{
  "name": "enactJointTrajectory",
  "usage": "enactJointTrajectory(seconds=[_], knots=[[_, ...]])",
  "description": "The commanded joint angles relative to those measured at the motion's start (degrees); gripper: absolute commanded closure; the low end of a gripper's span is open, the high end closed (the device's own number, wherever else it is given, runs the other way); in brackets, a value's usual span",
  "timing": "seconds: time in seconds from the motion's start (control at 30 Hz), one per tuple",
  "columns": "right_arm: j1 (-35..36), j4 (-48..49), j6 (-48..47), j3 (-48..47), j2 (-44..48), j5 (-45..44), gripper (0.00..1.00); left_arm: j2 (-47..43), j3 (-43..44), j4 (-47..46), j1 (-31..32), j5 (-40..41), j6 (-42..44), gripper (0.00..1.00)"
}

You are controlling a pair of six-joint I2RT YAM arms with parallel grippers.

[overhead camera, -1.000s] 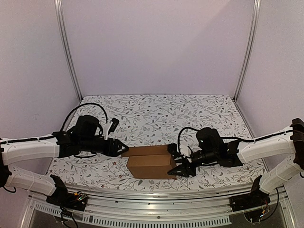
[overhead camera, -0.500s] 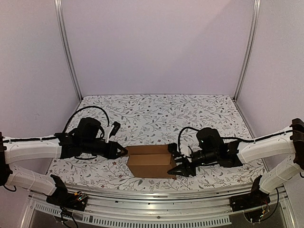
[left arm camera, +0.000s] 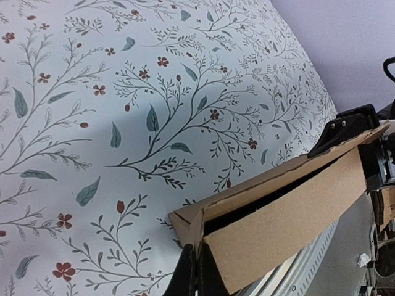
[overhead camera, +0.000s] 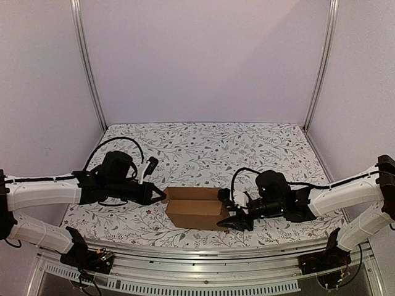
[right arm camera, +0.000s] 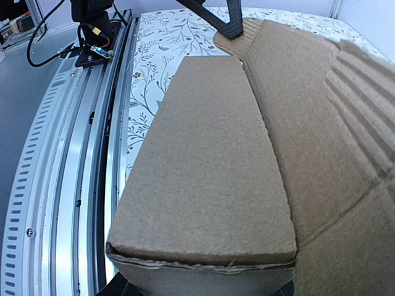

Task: Fold the paper box

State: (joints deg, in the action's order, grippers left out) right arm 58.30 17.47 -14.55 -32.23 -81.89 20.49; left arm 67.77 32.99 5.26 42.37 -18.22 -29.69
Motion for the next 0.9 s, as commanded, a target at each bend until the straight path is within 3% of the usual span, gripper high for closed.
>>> enactJointTrajectory(seconds=[0.0, 0.43, 0.87], knots=[[2.27, 6.90, -0.75, 2.54, 0.16, -6.13, 0.83, 0.97, 2.09, 0.62, 1.01, -0.13, -2.11, 1.00], [5.46, 12.30, -1.21, 4.84, -0.91, -15.09, 0.83, 3.21, 3.04, 0.01, 4.94, 1.98, -5.89, 1.00], [5.65, 13.90, 0.52, 5.33, -1.37, -16.35, 0.83, 4.08, -1.94, -3.02, 10.72, 6.35, -9.16, 1.00]])
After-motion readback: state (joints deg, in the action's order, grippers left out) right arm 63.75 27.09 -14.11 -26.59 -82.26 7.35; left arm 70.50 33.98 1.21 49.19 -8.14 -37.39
